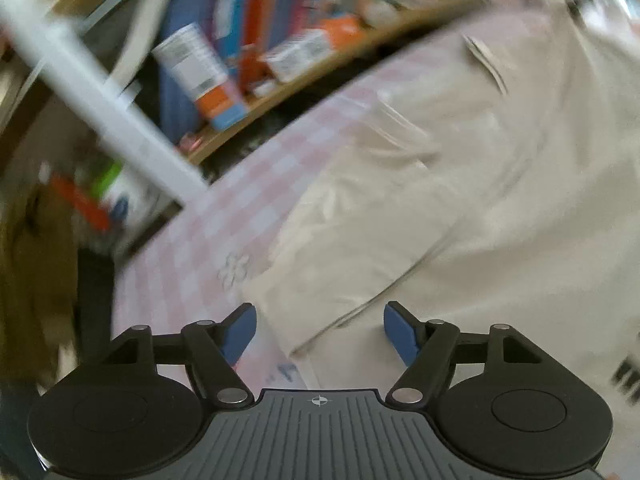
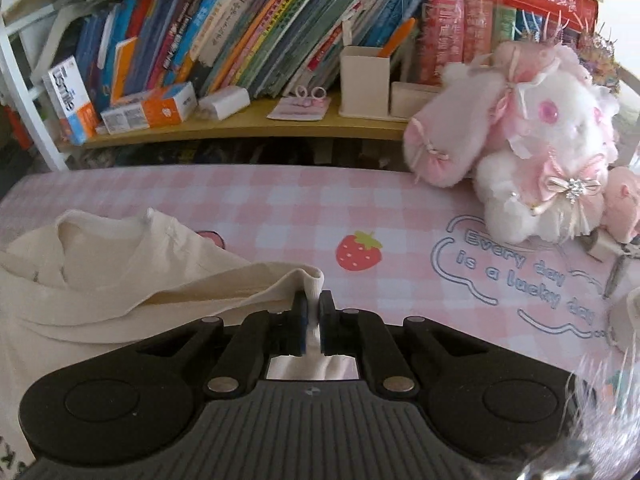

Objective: Fold clothes

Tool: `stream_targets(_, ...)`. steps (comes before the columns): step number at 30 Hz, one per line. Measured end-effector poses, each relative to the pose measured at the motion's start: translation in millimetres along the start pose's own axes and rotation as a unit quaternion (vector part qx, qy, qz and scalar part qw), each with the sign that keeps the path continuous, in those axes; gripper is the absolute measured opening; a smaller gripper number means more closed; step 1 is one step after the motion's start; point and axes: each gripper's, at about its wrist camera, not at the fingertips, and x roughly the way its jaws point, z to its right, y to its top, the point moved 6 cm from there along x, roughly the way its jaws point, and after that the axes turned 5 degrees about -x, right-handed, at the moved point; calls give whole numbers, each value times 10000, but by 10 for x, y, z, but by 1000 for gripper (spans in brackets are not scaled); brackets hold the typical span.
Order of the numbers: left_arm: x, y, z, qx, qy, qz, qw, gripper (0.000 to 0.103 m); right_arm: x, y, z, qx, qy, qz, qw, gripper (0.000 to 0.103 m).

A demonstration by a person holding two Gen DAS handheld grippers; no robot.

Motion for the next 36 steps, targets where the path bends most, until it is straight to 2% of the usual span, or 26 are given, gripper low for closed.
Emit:
stream_targets(3,69,50,91,592,89,71,9982,73,44,-27,-27,-241,-178,-48,9995,5)
stream_targets(4,85,60,85,663,45,47,9978,59,52,-32,-32,-267,-217,-45,9994,5)
stream_targets(5,101,71,79,734,1,23,9973,20,64,-41,-26,-249,-230,-45,9994,5)
stream_targets(6,127,65,64,758,-7,-64,9971,2,66,-48,-19,-211,-235,-31,9995,5)
stream_targets(9,46,114,-86,432,4,130,9990,0,4,-53,2,-75,-223,79,9997,5)
stream_targets(11,-65,234,-229,48,27,426,9991,0,-65,-44,29,71,-185,201,9996,5)
stream_targets(13,-122,377,-383,-378,27,663,9971,0,-148,-17,96,414,-115,426,9982,4)
stream_targets(15,-28,497,-555,-945,-46,667,9933,0,-152,-1,199,906,-37,541,9944,4)
stream_targets(16,94,514,-633,-1259,-119,493,9907,7,-93,0,252,1122,-17,500,9924,4)
stream_targets(18,473,508,-753,-1916,-282,-137,9810,20,79,-21,330,1423,24,257,9895,5)
stream_targets(19,629,495,-779,-2105,-303,-403,9763,29,178,-46,334,1385,-85,69,9903,5)
stream_targets(20,734,483,-774,-2160,-271,-559,9744,34,273,-69,334,1326,-219,-115,9909,11)
stream_targets(21,756,482,-755,-2135,-197,-582,9750,36,318,-86,327,1174,-395,-211,9921,16)
stream_targets(24,624,482,-686,-1920,114,-358,9807,47,286,-116,280,652,-608,-249,9957,19)
stream_targets(26,468,479,-673,-1716,355,-122,9845,67,184,-133,221,285,-637,-184,9974,19)
stream_targets(28,314,464,-656,-1533,518,117,9868,82,70,-147,120,-125,-597,-51,9981,21)
stream_targets(33,176,370,-698,-1510,724,5,9859,83,-45,-164,-350,-879,11,122,9961,23)
stream_targets(36,32,323,-627,-1767,472,143,9830,83,-1,-122,-679,-842,500,108,9951,23)
